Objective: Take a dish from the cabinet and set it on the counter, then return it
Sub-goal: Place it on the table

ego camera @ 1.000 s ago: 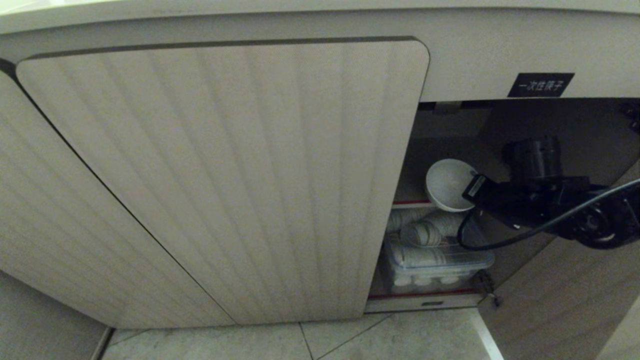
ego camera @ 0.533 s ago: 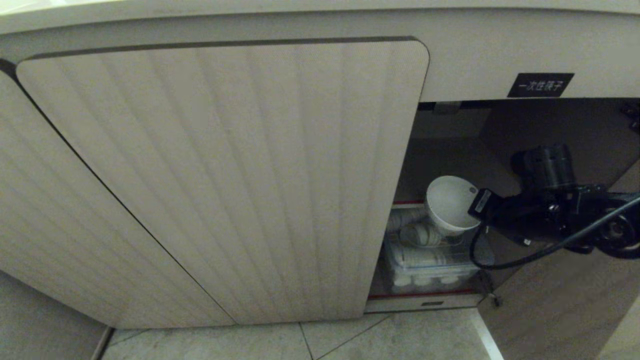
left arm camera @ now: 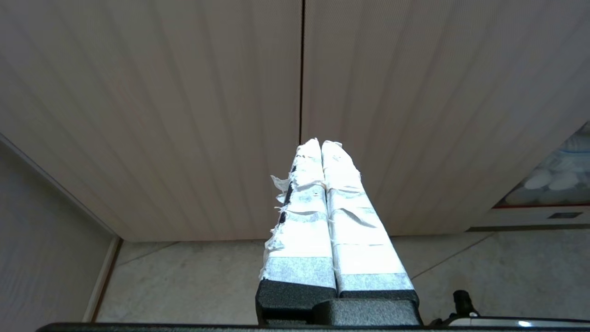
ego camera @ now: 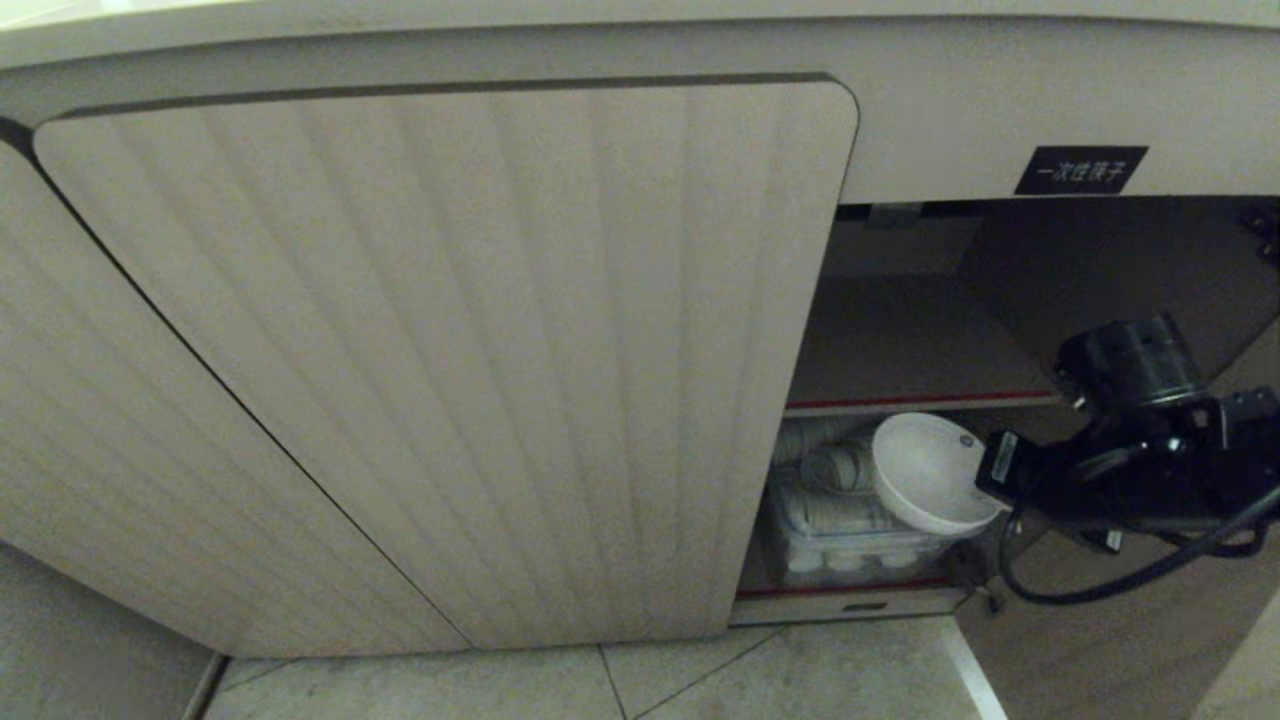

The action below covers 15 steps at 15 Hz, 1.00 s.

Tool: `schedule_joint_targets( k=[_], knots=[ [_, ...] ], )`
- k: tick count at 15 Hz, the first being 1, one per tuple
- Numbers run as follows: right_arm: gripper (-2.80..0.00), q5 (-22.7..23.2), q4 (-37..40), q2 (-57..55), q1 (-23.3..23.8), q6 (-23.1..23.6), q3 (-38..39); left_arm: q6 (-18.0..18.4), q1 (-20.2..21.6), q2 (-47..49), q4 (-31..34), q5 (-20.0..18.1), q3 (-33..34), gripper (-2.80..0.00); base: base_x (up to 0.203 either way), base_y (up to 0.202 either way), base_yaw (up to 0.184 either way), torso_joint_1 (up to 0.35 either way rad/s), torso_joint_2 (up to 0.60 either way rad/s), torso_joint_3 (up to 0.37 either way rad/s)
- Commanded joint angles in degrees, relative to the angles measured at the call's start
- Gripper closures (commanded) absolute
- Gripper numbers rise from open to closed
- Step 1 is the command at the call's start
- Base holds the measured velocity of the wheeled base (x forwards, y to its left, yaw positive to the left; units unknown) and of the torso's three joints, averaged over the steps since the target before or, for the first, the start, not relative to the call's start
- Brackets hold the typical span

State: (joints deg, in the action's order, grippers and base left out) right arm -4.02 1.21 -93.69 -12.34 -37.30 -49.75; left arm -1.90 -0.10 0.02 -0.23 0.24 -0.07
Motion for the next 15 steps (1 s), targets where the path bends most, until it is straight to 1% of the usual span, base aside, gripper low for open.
schedule_joint_targets(
  k=[1,2,3,5,7,9,12,14,15],
  knots=[
    [0.0,0.23,-0.15,3.86,0.2,2.65,5.1,-0.04,0.01,-0.02,-0.03,0.02,-0.01,0.0,0.0,0.0,0.0,0.0,0.0,0.0],
    [0.0,0.91,-0.36,6.09,0.16,4.7,7.91,-0.04,0.01,-0.02,-0.03,0.05,0.01,0.0,0.0,0.0,0.0,0.0,0.0,0.0],
    [0.0,2.8,-0.61,8.25,0.14,6.19,10.0,-0.04,0.01,-0.02,-0.03,0.1,-0.01,0.0,0.0,0.0,0.0,0.0,0.0,0.0],
    [0.0,6.09,-0.82,11.47,0.0,7.56,12.9,-0.04,0.01,-0.02,-0.03,0.02,0.07,0.0,0.0,0.0,0.0,0.0,0.0,0.0],
    [0.0,6.27,-0.76,15.16,-0.54,8.81,15.48,-0.04,0.01,-0.02,-0.03,0.07,0.04,0.0,0.0,0.0,0.0,0.0,0.0,0.0],
    [0.0,6.36,-0.77,17.83,-0.66,12.53,18.07,-0.04,0.01,-0.02,-0.03,0.02,-0.01,0.0,0.0,0.0,0.0,0.0,0.0,0.0],
    [0.0,6.95,-0.49,22.02,-1.22,14.33,19.49,-0.04,0.01,-0.02,-0.03,0.02,0.07,0.0,0.0,0.0,0.0,0.0,0.0,0.0],
    [0.0,8.46,-0.65,24.77,-1.69,15.4,22.13,-0.04,0.01,-0.02,-0.03,0.11,0.07,0.0,0.0,0.0,0.0,0.0,0.0,0.0],
    [0.0,8.68,-0.74,25.77,-1.78,16.7,23.68,-0.04,0.01,-0.02,-0.03,0.04,0.06,0.0,0.0,0.0,0.0,0.0,0.0,0.0]
  ],
)
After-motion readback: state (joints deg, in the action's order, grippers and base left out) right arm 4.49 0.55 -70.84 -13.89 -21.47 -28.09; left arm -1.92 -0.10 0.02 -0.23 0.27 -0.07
